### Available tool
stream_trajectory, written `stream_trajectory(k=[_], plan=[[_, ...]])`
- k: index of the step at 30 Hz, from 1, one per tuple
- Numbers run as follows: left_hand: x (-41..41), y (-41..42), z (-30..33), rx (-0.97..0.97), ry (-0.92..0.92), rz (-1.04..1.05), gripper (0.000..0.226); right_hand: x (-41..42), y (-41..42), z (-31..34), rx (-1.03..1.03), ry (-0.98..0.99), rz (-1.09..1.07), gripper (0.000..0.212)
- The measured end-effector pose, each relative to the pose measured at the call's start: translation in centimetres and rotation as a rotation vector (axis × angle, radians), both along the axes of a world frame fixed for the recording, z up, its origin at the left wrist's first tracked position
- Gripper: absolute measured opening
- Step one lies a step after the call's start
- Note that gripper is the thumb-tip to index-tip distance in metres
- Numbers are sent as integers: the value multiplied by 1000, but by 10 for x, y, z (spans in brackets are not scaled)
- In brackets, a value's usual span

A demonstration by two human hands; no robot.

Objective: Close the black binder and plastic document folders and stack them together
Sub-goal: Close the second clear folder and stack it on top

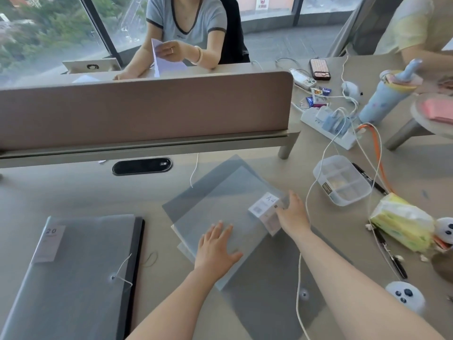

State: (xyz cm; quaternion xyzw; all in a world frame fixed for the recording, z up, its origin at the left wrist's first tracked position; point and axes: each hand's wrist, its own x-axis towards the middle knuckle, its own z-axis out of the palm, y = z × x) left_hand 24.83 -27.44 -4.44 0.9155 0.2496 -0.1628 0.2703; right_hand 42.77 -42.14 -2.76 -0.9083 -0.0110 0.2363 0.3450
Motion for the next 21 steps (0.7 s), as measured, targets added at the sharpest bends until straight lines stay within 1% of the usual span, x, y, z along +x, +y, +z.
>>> stream_trajectory(k=[5, 9, 15, 19, 21], plan=[[-1, -1, -7, 22, 32, -17, 79, 13, -1, -9, -1, 54, -17, 62], [0, -1, -9, 17, 41, -7, 77, 16, 0, -12, -13, 46, -38, 52], [-3, 1, 0, -16, 21, 32, 77, 19, 9, 0, 158, -24, -165, 25], [-4, 5, 12, -52, -35, 70, 75, 11, 16, 17, 279, -45, -208, 14], [-5, 7, 21, -65, -75, 84, 74, 4, 22, 33, 329, -81, -203, 13]])
